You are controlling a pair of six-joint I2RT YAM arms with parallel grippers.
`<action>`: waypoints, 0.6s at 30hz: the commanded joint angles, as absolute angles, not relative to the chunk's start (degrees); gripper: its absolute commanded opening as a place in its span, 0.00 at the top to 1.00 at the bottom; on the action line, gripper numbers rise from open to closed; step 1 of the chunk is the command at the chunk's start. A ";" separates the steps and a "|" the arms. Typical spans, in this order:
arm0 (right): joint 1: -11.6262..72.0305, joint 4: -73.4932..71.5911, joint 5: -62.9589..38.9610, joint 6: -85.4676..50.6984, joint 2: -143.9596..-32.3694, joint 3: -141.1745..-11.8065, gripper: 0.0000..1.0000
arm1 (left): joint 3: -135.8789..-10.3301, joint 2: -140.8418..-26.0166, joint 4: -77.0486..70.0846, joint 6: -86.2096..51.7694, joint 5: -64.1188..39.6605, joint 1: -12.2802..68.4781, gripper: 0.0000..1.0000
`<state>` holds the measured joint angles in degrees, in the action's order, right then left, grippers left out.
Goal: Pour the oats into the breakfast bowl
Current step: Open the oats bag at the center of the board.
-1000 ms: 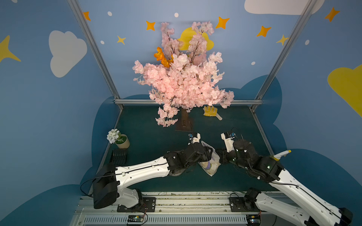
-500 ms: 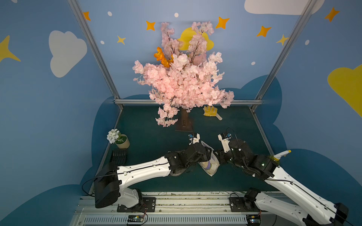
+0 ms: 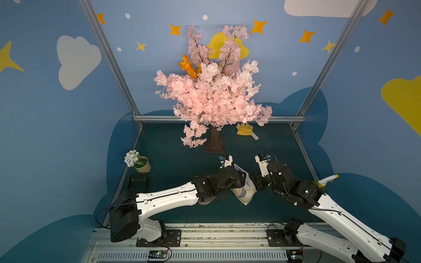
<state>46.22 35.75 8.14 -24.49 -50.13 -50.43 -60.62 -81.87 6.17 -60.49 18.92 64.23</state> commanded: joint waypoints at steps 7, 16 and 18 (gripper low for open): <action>44.80 34.54 7.72 -24.58 -49.16 -50.40 0.74 | -62.46 -82.56 6.70 -60.34 18.75 63.98 0.44; 44.29 33.80 6.04 -24.82 -48.98 -49.63 0.75 | -62.49 -82.99 6.39 -60.64 18.33 63.99 0.44; 44.19 33.62 6.04 -24.73 -49.03 -49.44 0.74 | -62.58 -83.02 6.42 -60.58 18.22 63.98 0.44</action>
<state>44.45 34.96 6.57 -24.60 -49.78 -50.22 -61.12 -82.41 6.20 -60.69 18.61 64.23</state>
